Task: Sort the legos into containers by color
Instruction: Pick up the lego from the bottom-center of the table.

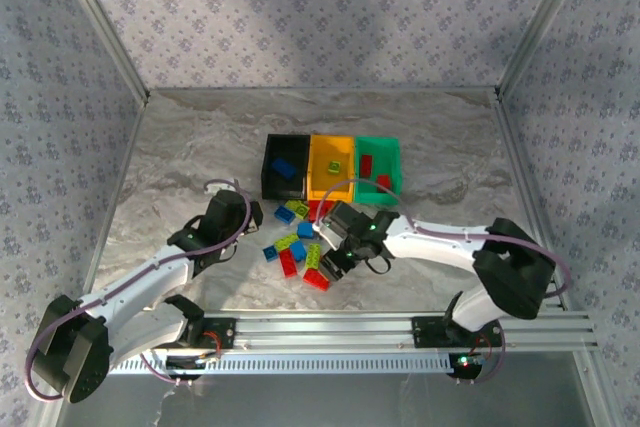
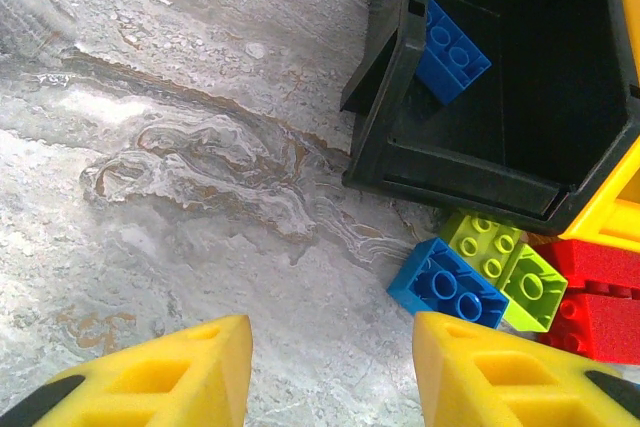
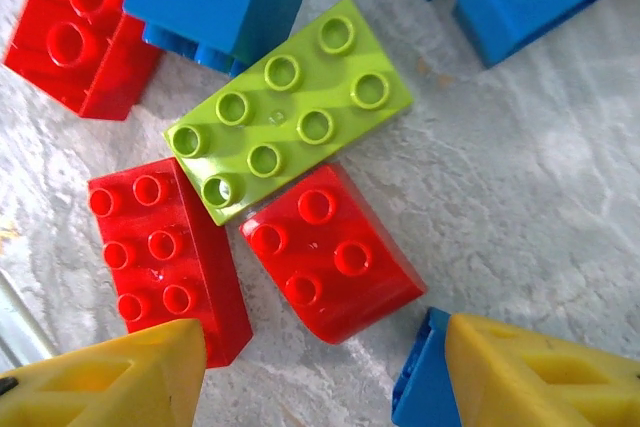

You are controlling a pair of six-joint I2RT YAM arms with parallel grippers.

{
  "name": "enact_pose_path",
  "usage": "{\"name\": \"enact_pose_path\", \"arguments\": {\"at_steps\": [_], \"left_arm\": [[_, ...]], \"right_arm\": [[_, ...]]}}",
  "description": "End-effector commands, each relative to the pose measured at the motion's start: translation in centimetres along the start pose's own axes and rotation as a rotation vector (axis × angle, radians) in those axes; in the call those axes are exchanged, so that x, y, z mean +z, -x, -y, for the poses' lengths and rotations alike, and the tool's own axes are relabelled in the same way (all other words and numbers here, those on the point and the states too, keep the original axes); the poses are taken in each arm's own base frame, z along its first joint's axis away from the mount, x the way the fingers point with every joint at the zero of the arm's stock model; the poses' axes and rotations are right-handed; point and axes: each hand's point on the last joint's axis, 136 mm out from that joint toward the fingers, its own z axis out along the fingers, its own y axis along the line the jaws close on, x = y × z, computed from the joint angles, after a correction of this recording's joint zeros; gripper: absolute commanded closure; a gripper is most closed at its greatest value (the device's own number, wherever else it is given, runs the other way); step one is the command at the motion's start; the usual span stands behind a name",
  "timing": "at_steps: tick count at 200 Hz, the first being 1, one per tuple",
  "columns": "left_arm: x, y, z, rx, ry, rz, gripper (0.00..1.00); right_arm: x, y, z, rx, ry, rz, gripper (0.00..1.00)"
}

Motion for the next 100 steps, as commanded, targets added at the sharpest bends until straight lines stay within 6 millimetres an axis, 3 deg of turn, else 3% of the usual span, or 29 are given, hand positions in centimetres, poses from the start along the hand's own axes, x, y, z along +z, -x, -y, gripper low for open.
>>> {"name": "enact_pose_path", "arguments": {"at_steps": [1, 73, 100], "left_arm": [[-0.4, 0.4, 0.0, -0.014, -0.002, 0.018, 0.54], [-0.9, 0.3, -0.7, -0.021, 0.005, 0.040, 0.54], [-0.7, 0.2, -0.6, -0.022, -0.001, 0.040, 0.54]], "right_arm": [[0.1, 0.5, 0.3, -0.099, -0.058, -0.035, 0.34], [2.9, 0.0, 0.6, -0.152, -0.076, -0.116, 0.34], [3.6, -0.3, 0.6, -0.141, -0.062, -0.128, 0.49]]}}
